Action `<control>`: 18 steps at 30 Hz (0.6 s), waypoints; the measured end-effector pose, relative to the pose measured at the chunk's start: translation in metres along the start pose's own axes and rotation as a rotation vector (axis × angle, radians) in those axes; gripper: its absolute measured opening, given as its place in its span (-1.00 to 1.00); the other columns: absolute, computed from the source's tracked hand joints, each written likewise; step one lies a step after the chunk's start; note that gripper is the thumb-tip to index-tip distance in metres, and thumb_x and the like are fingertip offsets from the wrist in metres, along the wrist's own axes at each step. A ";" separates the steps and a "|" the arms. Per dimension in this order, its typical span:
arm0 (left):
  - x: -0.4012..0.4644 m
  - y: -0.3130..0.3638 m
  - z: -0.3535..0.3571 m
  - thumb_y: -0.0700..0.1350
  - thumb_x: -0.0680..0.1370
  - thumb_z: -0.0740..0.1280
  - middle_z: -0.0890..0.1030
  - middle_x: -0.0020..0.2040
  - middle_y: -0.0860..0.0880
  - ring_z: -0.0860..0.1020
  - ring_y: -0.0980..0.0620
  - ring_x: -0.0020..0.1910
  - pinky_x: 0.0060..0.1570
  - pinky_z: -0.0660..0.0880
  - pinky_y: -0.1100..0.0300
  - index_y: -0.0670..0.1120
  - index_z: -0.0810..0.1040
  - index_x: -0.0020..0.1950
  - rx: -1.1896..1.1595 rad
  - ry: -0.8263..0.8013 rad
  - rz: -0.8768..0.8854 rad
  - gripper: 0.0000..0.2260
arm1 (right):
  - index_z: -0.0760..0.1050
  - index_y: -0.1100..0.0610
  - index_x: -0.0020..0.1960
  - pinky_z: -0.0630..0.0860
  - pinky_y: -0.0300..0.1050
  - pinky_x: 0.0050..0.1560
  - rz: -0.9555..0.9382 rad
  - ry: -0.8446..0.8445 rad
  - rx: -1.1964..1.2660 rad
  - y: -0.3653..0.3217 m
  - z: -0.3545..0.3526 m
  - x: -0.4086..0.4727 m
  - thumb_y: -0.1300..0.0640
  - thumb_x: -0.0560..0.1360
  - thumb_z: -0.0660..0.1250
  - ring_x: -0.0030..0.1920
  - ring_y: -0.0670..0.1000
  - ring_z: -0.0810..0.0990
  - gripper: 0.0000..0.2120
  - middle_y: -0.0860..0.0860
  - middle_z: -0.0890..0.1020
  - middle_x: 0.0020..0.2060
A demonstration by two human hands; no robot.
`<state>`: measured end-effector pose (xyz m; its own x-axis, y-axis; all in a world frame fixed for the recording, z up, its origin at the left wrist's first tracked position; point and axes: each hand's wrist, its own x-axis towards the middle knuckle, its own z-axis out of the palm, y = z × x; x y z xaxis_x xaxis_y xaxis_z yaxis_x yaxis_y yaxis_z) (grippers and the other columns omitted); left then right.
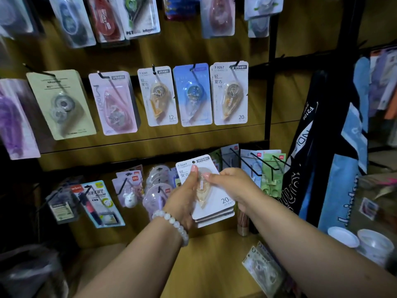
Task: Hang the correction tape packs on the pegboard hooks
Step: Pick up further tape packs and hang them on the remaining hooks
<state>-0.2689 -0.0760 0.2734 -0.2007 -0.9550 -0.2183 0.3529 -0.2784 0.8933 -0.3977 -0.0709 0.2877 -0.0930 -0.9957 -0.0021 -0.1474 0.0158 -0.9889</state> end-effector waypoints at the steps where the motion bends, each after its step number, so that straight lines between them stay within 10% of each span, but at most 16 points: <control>1: 0.001 -0.001 -0.001 0.29 0.51 0.21 0.71 -0.04 -0.24 0.70 -0.20 -0.12 -0.12 0.65 -0.07 -0.17 0.59 0.16 -0.014 -0.018 -0.004 -0.44 | 0.46 0.15 -0.23 0.43 -0.31 -0.46 0.014 0.005 0.033 -0.002 -0.001 -0.002 0.05 0.44 0.46 -0.44 -0.04 0.61 -0.76 0.05 0.65 -0.32; 7: -0.005 0.003 -0.002 0.16 0.61 0.18 0.73 -0.19 -0.18 0.71 -0.15 -0.28 -0.30 0.64 -0.04 -0.13 0.57 0.11 -0.046 -0.032 -0.014 -0.61 | 0.54 0.27 0.09 0.55 0.06 0.01 0.092 0.083 0.249 0.002 -0.013 0.008 0.08 0.46 0.42 -0.09 0.19 0.67 -0.69 0.16 0.70 -0.10; 14: 0.009 -0.002 -0.005 -0.03 0.53 0.39 0.72 -0.02 -0.21 0.70 -0.23 -0.05 0.06 0.59 -0.21 -0.18 0.52 0.22 0.008 0.051 -0.030 -0.67 | 0.59 0.22 -0.08 0.53 -0.25 -0.45 -0.085 0.138 0.325 -0.008 -0.031 0.008 0.17 0.49 0.41 -0.38 0.01 0.68 -0.89 0.07 0.71 -0.31; 18: 0.016 -0.003 -0.007 -0.03 0.52 0.40 0.71 0.01 -0.22 0.69 -0.27 -0.05 0.10 0.55 -0.29 -0.13 0.50 0.27 -0.028 0.045 -0.023 -0.63 | 0.59 0.21 -0.05 0.57 -0.17 -0.34 -0.216 0.173 0.309 -0.034 -0.042 0.003 0.15 0.50 0.40 -0.30 0.05 0.68 -0.88 0.11 0.71 -0.21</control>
<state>-0.2665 -0.0910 0.2642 -0.1684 -0.9517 -0.2568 0.3740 -0.3027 0.8767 -0.4348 -0.0702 0.3275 -0.2602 -0.9425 0.2097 0.1180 -0.2466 -0.9619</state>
